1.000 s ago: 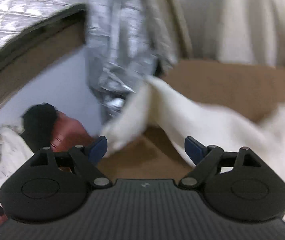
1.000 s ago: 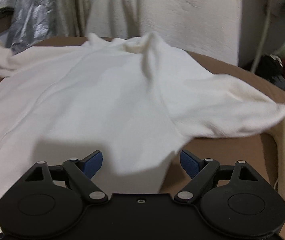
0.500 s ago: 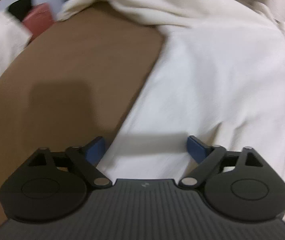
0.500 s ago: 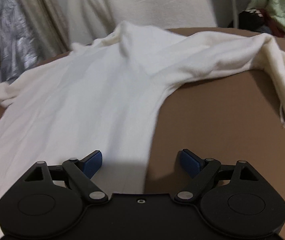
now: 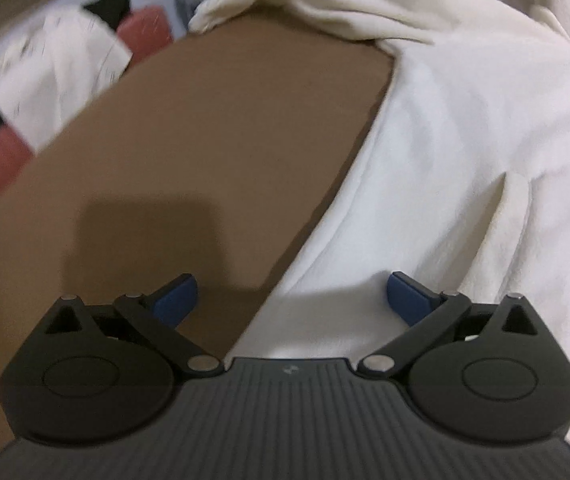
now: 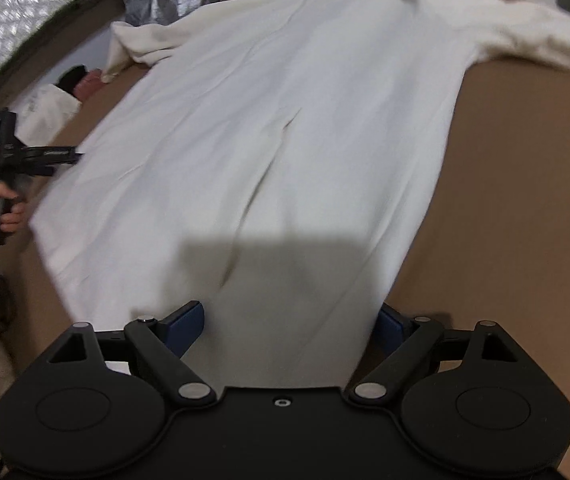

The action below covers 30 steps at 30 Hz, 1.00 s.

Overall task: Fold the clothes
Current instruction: 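Smooth the spread garment flat with both open grippers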

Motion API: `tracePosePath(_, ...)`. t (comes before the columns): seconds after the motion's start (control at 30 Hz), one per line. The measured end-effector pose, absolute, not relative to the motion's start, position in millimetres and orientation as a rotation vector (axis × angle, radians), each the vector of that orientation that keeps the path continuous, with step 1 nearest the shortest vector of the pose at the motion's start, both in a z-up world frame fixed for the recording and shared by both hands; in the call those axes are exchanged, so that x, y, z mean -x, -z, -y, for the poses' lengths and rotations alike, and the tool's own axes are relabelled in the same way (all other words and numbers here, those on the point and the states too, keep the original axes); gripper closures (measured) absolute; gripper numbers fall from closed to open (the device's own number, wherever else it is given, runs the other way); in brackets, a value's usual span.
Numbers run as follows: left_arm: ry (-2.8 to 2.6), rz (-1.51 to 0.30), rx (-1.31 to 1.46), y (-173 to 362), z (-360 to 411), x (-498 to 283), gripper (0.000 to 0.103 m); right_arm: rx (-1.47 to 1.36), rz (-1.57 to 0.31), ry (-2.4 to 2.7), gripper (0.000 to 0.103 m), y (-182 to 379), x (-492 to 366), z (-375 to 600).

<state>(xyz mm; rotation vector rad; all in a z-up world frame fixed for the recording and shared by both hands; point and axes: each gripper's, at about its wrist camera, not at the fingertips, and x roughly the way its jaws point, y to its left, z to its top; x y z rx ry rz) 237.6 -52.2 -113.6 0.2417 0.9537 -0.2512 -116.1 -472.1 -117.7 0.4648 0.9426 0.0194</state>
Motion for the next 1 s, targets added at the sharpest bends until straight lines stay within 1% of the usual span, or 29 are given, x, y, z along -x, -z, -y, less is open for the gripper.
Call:
tracePosePath(0.07,0.290,-0.946,-0.223,122.0,45.9,-235.4,0.000,-0.457,-0.902,-0.010,0.008,113.8,120.0,469.5)
tracePosePath(0.1,0.325,-0.936,-0.229,123.1,44.8,-233.5,0.004,-0.453,-0.881,-0.006,0.009,111.9,121.9,468.1)
tracePosePath(0.13,0.362,-0.925,-0.237,123.8,43.9,-231.5,0.010,-0.449,-0.861,-0.002,0.010,109.9,123.9,466.8)
tracePosePath(0.17,0.398,-0.913,-0.244,124.6,43.1,-229.5,0.041,-0.445,-0.840,0.003,0.025,108.0,125.8,465.5)
tracePosePath(0.2,0.392,-0.893,-0.254,117.7,45.3,-224.5,0.084,-0.441,-0.820,0.007,0.058,106.0,127.7,464.2)
tracePosePath(0.23,0.381,-0.873,-0.264,110.0,47.9,-219.1,0.097,-0.437,-0.799,0.012,0.073,104.1,129.7,462.9)
tracePosePath(0.27,0.370,-0.852,-0.274,102.4,50.5,-213.7,0.096,-0.433,-0.779,0.016,0.088,102.1,131.6,461.5)
tracePosePath(0.3,0.360,-0.831,-0.284,94.8,53.1,-208.3,0.096,-0.429,-0.759,0.020,0.090,100.2,133.5,460.2)
tracePosePath(0.37,0.344,-0.809,-0.237,81.5,47.5,-204.7,0.096,-0.422,-0.715,0.026,0.090,94.8,137.6,457.5)
tracePosePath(0.43,0.329,-0.788,-0.187,68.3,41.3,-201.6,0.096,-0.432,-0.641,-0.033,0.090,68.8,143.0,456.1)
tracePosePath(0.53,0.306,-0.756,-0.111,48.6,32.1,-196.9,0.096,-0.437,-0.663,-0.106,0.091,56.2,147.6,455.5)
tracePosePath(0.63,0.253,-0.836,-0.252,81.6,46.4,-201.1,0.096,-0.447,-0.816,-0.147,0.092,86.6,147.9,456.4)
tracePosePath(0.67,0.230,-0.837,-0.303,87.7,52.5,-198.0,0.095,-0.449,-0.865,-0.139,0.092,98.8,146.5,456.0)
tracePosePath(0.73,0.184,-0.831,-0.403,98.4,64.5,-191.1,0.090,-0.440,-0.939,-0.075,0.091,112.7,135.4,455.3)
tracePosePath(0.77,0.160,-0.827,-0.453,103.7,70.6,-187.6,0.088,-0.436,-0.971,-0.045,0.091,117.8,130.0,455.2)
tracePosePath(0.8,0.169,-0.808,-0.441,96.3,72.5,-178.7,0.081,-0.434,-0.963,-0.032,0.088,108.7,125.5,456.8)
tracePosePath(0.83,0.181,-0.787,-0.422,87.5,73.9,-169.1,0.076,-0.432,-0.956,-0.019,0.086,99.7,120.9,458.5)
tracePosePath(0.87,0.193,-0.766,-0.404,78.6,75.3,-159.6,0.066,-0.426,-0.944,-0.009,0.083,90.0,117.2,460.1)
tracePosePath(0.9,0.204,-0.745,-0.386,69.8,76.8,-150.1,0.060,-0.383,-0.902,-0.020,0.075,75.6,120.1,461.8)
tracePosePath(0.97,0.259,-0.711,-0.329,49.4,83.2,-129.4,0.058,-0.310,-0.832,-0.004,0.066,56.4,136.0,466.9)
tracePosePath(1.0,0.289,-0.706,-0.309,40.4,87.9,-121.1,0.057,-0.280,-0.805,0.026,0.065,46.1,144.6,474.5)
